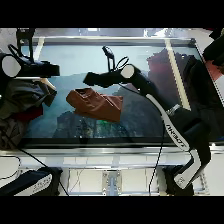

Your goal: Fold the shirts.

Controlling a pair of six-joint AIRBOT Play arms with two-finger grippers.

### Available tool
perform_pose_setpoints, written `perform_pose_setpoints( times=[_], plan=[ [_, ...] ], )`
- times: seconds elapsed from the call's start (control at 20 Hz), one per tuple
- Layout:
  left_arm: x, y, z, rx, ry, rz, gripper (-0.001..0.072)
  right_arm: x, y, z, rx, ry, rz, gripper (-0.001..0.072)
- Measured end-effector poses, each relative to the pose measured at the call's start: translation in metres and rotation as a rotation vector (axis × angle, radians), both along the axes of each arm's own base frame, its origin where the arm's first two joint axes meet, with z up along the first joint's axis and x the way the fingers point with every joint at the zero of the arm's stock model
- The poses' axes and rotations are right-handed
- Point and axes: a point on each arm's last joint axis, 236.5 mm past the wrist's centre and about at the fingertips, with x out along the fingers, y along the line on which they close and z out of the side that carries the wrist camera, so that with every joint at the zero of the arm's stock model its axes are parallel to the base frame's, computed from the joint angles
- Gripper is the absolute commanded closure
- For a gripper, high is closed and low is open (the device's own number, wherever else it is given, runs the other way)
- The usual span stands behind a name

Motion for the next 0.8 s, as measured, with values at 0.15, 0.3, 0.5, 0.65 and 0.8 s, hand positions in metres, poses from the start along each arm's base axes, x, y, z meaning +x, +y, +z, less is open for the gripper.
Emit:
perform_pose_setpoints(
  times=[0.15, 0.3, 0.5, 0.65, 0.8],
  plan=[
    [-0.002, 0.001, -0.007, 0.003, 0.017, 0.001, 0.0696, 0.004, -0.095, -0.04, -0.256, 0.107, 0.015, 0.0097],
    [-0.004, 0.001, -0.019, 0.008, 0.044, 0.001, 0.0696, 0.007, -0.175, -0.065, -0.38, 0.232, -0.051, 0.0096],
    [-0.004, 0.001, -0.033, 0.014, 0.077, 0.001, 0.0697, -0.002, -0.213, -0.1, -0.371, 0.369, -0.113, 0.0096],
    [-0.002, 0.001, -0.043, 0.017, 0.099, 0.001, 0.0697, -0.02, -0.197, -0.126, -0.26, 0.46, -0.062, 0.0096],
    [-0.001, 0.001, -0.049, 0.019, 0.114, 0.001, 0.0696, -0.035, -0.177, -0.149, -0.161, 0.531, -0.021, 0.0096]
  ],
)
